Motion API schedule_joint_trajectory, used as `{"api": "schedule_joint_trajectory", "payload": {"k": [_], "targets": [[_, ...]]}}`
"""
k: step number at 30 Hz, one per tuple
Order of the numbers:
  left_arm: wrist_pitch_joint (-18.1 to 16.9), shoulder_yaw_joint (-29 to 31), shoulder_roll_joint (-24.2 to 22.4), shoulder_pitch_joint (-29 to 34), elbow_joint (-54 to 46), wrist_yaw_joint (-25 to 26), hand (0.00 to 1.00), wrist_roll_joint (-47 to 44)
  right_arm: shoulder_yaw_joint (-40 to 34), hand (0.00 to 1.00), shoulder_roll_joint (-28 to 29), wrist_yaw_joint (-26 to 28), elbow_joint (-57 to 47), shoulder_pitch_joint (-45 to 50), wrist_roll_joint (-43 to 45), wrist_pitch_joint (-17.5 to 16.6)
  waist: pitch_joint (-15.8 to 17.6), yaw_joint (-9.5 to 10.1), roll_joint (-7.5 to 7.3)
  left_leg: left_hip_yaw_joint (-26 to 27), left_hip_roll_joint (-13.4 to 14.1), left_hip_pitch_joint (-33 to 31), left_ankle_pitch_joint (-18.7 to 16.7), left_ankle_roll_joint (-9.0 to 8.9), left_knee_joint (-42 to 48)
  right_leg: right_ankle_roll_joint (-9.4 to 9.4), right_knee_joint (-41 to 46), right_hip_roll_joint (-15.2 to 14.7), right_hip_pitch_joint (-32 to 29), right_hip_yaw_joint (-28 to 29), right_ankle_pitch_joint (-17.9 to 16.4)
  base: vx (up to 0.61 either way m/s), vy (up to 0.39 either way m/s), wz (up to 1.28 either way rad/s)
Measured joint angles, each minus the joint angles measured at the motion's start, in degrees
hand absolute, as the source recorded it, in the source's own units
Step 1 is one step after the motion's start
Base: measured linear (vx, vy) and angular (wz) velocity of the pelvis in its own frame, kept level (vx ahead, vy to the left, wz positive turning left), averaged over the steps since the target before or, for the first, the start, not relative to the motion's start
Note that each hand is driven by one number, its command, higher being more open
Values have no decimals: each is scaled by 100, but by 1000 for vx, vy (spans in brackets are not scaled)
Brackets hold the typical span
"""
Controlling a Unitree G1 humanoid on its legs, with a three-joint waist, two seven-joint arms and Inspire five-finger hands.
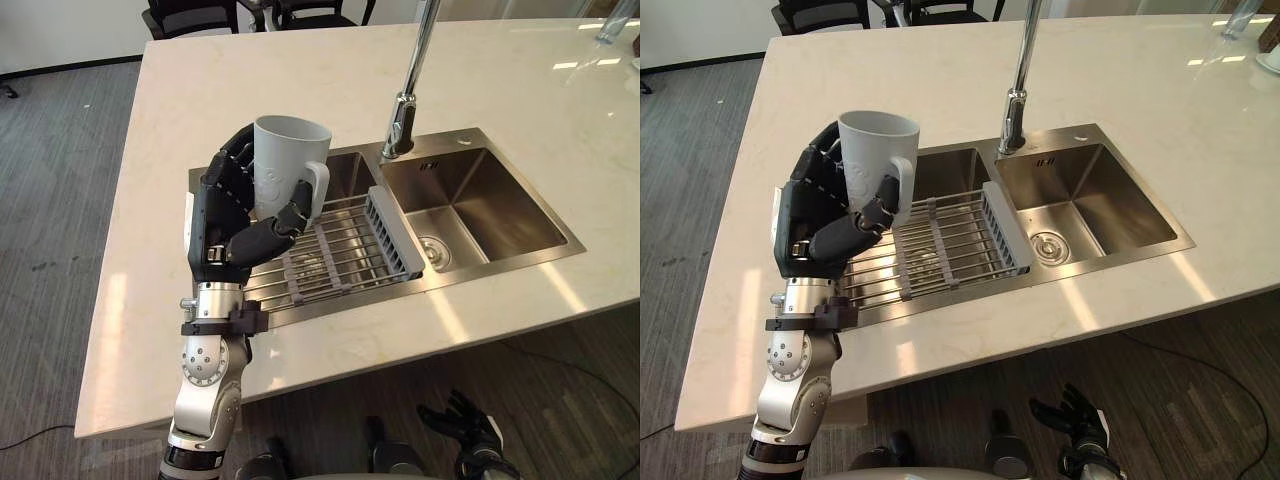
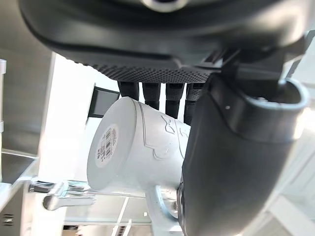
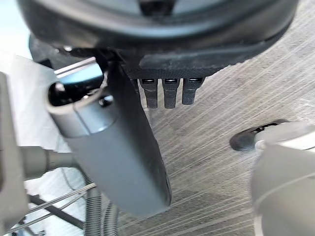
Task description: Walk over to the sink, pick up the cup, carry it to the dishwasher, place the cup inside the dishwasher, then close the dishwasher door
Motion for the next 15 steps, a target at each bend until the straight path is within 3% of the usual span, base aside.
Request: {"api": "schedule_joint_trajectory", "payload": {"k": [2, 3, 5, 6, 7, 9, 10, 11, 12, 14, 15], "targets": [[-72, 97, 1, 63, -155, 2, 30, -7, 99, 90, -8, 4, 14, -36, 1, -7, -42, 177, -73, -52, -62, -213, -1, 30, 210, -160, 62, 132, 299, 52, -309, -100, -40, 14], [-123, 163, -9, 60, -268, 13, 30, -8, 162, 90, -28, 5, 14, -150, 4, -12, -36, 309, -68, -48, -105, -496, 42, 57, 360, -420, -446, 150, 378, 62, -437, -165, -53, 13], [-145, 164, -73, 36, -329, 4, 30, -8, 168, 90, -23, 5, 19, -410, 10, -14, 19, 346, 11, -180, -124, -885, 212, 63, 450, -824, -1142, 194, 469, 155, -470, -199, -64, 35], [-114, 47, -195, 46, -305, 11, 30, -9, 168, 90, -65, -33, 40, -543, 26, -23, 184, 305, 202, -423, -14, -974, 362, -1, 474, -1148, -1429, 369, 643, -21, -235, -225, -96, 48], [-113, 9, -210, 54, -301, 12, 30, -11, 168, 90, -65, -42, 47, -549, 27, -27, 205, 302, 233, -493, 15, -997, 391, -17, 493, -1181, -1447, 419, 668, -61, -205, -296, -144, 73], [-115, -238, -150, 56, -308, 4, 30, -13, 154, 90, -57, -99, 76, -530, 84, -31, 228, 251, 244, -903, 55, -1093, 735, -253, 364, -1349, -1427, 534, 668, -424, -94, -251, -100, 68], [-118, -304, -146, 54, -324, 0, 30, -20, 125, 90, -75, -145, 62, -509, 156, -61, 247, 212, 215, -946, 71, -1130, 666, -290, 471, -1421, -1451, 503, 640, -569, -52, -269, -87, 66], [-118, -403, -150, 55, -368, -3, 30, -32, 124, 90, -115, -238, 17, -470, 194, -84, 252, 182, 203, -885, 95, -1134, 359, -92, 945, -1471, -1439, 471, 629, -704, -7, -256, -87, 56], [-117, -458, -150, 55, -418, -11, 30, -60, 129, 90, -145, -268, -37, -411, 198, -85, 273, 167, 169, -879, 117, -1100, 198, -68, 1210, -1480, -1429, 453, 624, -758, 15, -206, -34, 56], [-150, -598, -166, -10, -524, -133, 30, -164, 131, 90, -187, -298, -225, -204, 197, -109, 237, 87, 189, -940, 245, -719, -461, -186, 1933, -1451, -1394, 336, 569, -961, 111, -176, 53, 48], [-156, -634, -165, -15, -522, -139, 30, -178, 130, 90, -196, -308, -225, -181, 192, -113, 207, 69, 175, -969, 255, -570, -547, -231, 1890, -1422, -1397, 297, 507, -985, 128, -173, 121, 39]]}}
